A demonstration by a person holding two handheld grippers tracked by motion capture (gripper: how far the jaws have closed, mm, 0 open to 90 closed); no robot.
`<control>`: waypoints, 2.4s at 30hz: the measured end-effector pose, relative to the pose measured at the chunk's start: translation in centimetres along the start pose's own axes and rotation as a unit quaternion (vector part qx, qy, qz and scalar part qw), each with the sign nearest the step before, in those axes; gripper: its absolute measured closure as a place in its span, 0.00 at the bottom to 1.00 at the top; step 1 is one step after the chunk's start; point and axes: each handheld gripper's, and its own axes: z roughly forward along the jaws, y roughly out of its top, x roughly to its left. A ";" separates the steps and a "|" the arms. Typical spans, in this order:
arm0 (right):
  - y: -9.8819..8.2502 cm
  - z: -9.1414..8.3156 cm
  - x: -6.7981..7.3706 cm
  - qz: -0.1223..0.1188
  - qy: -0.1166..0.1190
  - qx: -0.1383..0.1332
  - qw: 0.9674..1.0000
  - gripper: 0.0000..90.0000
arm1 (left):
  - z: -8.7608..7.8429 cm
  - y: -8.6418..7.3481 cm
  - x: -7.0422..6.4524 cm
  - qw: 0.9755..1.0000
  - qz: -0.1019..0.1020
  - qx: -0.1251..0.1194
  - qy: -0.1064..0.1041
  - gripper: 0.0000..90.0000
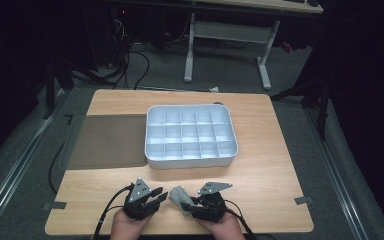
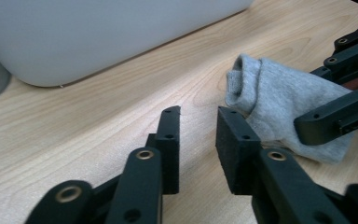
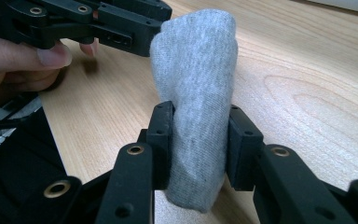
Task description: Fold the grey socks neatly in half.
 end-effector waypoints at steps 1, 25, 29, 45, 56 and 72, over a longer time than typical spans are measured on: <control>0.0 0.0 0.0 0.000 0.001 0.000 1.000 0.76 | -0.1 0.0 0.0 1.000 0.004 0.000 0.004 0.77; 0.0 -2.0 -0.6 -0.021 -0.047 -0.039 0.998 0.78 | -3.0 -1.0 3.5 0.997 -0.003 -0.016 0.075 0.55; -0.3 -2.4 -1.0 -0.022 -0.053 -0.047 0.997 0.78 | -3.4 -1.0 3.8 0.997 -0.010 -0.020 0.078 0.52; -0.5 -4.0 -2.2 -0.025 -0.091 -0.046 0.994 0.78 | -3.5 -1.2 4.2 0.997 -0.007 -0.025 0.068 0.47; -0.8 -6.8 -4.3 -0.014 -0.152 0.000 0.988 0.78 | -3.5 -1.4 4.5 0.997 -0.019 -0.031 0.064 0.48; 0.4 -9.1 -5.7 -0.026 -0.200 0.097 0.975 0.78 | -3.4 -1.4 4.3 0.998 -0.016 -0.032 0.059 0.48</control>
